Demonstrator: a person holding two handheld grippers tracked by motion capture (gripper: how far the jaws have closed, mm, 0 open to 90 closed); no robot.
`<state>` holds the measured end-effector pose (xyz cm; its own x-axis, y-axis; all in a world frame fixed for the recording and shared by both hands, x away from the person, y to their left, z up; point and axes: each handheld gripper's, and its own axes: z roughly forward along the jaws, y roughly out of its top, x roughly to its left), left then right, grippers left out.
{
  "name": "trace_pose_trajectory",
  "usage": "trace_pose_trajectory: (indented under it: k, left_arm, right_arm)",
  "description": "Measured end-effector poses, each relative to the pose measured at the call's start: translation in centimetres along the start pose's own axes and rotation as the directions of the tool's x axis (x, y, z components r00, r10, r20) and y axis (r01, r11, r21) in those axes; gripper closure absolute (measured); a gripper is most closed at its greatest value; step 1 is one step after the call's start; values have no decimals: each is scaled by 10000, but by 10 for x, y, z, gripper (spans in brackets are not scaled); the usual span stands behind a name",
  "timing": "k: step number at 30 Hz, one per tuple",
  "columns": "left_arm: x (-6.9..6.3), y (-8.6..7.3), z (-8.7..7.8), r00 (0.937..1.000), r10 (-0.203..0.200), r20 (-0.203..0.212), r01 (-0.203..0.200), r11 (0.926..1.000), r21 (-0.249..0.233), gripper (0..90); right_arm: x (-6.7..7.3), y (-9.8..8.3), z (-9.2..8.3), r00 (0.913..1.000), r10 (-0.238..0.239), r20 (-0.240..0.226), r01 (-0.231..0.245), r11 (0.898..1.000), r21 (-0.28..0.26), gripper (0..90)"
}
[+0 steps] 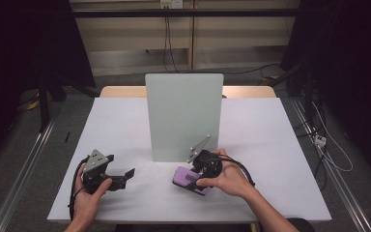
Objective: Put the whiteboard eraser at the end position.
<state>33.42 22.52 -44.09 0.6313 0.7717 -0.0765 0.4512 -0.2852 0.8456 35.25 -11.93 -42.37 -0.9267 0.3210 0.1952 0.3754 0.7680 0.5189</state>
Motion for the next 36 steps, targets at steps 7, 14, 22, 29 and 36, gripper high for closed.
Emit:
trace_pose_trajectory:
  k: [7,14,22,29,36]
  left_arm:
    - [0,0,0,10000,-40,13,41,10000,-21,50]
    - [1,0,1,10000,-61,-4,61,10000,-5,49]
    - [2,1,2,10000,-17,-10,17,10000,-7,49]
    - [2,2,3,10000,3,9,-3,10000,10,50]
    - [3,1,2,10000,-89,-8,89,10000,-46,50]
  right_arm:
    - [2,1,7,10000,-84,44,83,9998,188,415]
    - [4,2,15,9995,-157,259,146,9989,444,415]
    - [6,-3,17,9993,-8,377,3,9999,131,408]
    - [5,-6,18,9991,110,403,-108,9999,-65,383]
    - [4,-6,15,9976,484,502,-455,9973,-573,216]
